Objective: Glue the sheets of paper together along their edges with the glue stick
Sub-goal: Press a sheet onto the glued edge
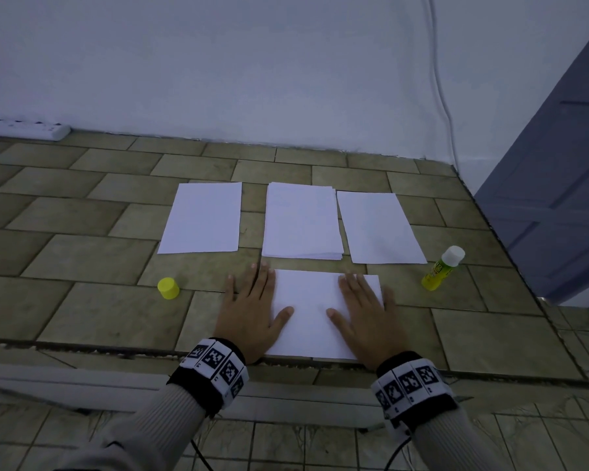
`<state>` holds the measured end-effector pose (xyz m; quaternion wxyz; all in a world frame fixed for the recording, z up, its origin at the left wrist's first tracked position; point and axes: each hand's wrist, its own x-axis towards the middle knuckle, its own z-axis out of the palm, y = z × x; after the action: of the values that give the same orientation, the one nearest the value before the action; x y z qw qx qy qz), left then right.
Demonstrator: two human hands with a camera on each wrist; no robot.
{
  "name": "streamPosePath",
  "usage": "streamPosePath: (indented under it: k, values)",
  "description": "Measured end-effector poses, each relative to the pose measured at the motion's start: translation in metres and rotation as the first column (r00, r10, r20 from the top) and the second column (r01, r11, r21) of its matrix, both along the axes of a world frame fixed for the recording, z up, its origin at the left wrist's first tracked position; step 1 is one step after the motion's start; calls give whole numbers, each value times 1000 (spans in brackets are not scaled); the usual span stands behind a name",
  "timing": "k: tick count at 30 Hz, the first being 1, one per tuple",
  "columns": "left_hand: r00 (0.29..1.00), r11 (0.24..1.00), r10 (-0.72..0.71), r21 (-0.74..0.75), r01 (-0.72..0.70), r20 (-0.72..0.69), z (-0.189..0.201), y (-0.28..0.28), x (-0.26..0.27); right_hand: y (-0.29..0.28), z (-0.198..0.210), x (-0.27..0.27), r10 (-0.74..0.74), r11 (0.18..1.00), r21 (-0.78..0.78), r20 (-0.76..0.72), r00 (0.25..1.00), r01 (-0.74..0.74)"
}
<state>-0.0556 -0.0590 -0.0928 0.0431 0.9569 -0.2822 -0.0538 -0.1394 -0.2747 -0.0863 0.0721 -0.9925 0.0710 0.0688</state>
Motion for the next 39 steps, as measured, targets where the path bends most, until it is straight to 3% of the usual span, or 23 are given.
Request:
streamPosePath:
  k: [8,11,14,19,23,28,34,39]
  values:
    - [1000,1000,8,8,-7,-25,3,-2,-1,-33,35,-12,-175,984,16,-60,983,177]
    - [999,1000,15,12,-15,-35,5,-2,-2,-27,65,-7,-94,981,171,-10,996,94]
    - [999,1000,11,-10,-12,-49,5,-2,-2,-22,79,10,16,978,209,-54,998,-4]
    - [999,1000,11,3,-10,-50,9,-2,-3,-27,64,34,47,996,88,-196,980,-31]
    - [999,1000,14,-6,-14,-51,11,-2,-4,-33,62,43,90,993,-56,-170,981,-101]
    - [999,1000,9,-21,-10,-53,10,-2,-4,-36,59,52,91,989,-99,-171,981,-109]
    - [999,1000,9,14,-9,-49,8,-1,-3,-41,73,57,112,990,100,-165,980,-97]
    - [999,1000,12,2,-12,-47,8,-2,-3,-47,100,54,240,962,184,-212,947,-202]
